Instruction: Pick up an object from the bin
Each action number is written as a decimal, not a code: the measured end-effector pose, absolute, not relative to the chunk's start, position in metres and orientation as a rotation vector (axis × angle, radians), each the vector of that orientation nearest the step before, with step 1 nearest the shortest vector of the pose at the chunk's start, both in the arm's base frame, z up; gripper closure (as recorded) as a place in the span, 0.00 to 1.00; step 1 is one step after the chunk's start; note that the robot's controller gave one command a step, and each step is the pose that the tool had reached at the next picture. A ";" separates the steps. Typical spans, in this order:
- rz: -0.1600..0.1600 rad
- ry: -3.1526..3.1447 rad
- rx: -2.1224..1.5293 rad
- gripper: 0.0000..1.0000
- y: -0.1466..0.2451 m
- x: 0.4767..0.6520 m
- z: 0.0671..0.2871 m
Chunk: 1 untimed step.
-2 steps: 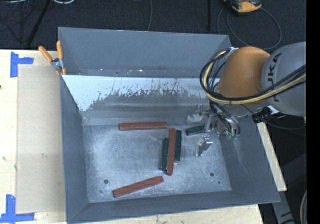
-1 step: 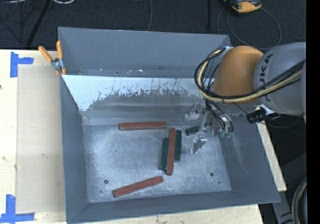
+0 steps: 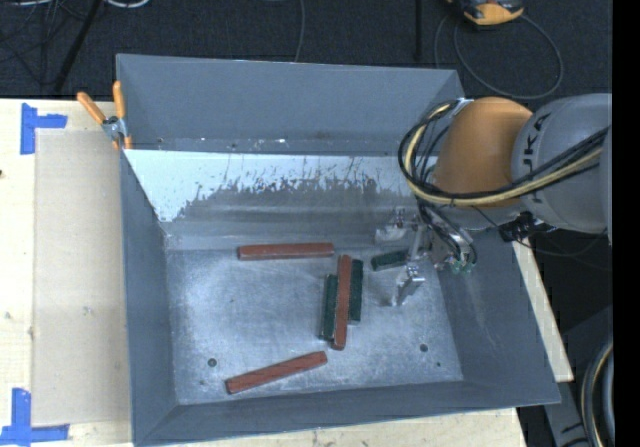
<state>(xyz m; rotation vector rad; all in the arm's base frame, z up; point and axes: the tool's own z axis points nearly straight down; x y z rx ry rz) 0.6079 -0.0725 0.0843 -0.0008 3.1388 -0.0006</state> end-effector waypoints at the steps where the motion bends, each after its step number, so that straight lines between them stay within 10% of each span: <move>1: 0.001 3.133 -0.216 1.00 -0.075 0.614 0.084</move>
Offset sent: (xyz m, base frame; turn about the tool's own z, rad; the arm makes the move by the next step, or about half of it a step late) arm 0.0000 0.0000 0.0000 0.0000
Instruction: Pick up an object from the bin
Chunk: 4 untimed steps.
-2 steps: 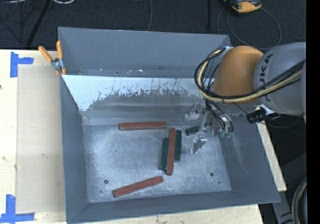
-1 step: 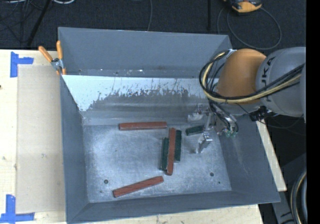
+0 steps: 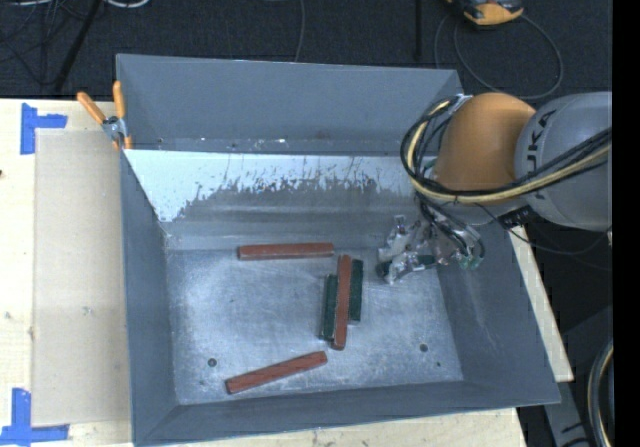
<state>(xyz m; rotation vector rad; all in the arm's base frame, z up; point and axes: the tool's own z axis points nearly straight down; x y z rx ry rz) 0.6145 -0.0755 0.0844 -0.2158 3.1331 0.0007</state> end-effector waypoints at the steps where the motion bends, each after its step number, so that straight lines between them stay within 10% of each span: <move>1: 0.001 3.133 -0.216 1.00 -0.075 0.614 0.084; 2: 0.001 3.127 -0.290 1.00 -0.104 0.588 0.174; 3: 0.001 3.127 -0.290 1.00 -0.104 0.588 0.174; 4: 0.001 3.125 -0.299 1.00 -0.086 0.598 0.228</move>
Offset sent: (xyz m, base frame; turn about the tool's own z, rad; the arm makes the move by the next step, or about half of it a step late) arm -0.0271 -0.0289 0.0900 -0.0495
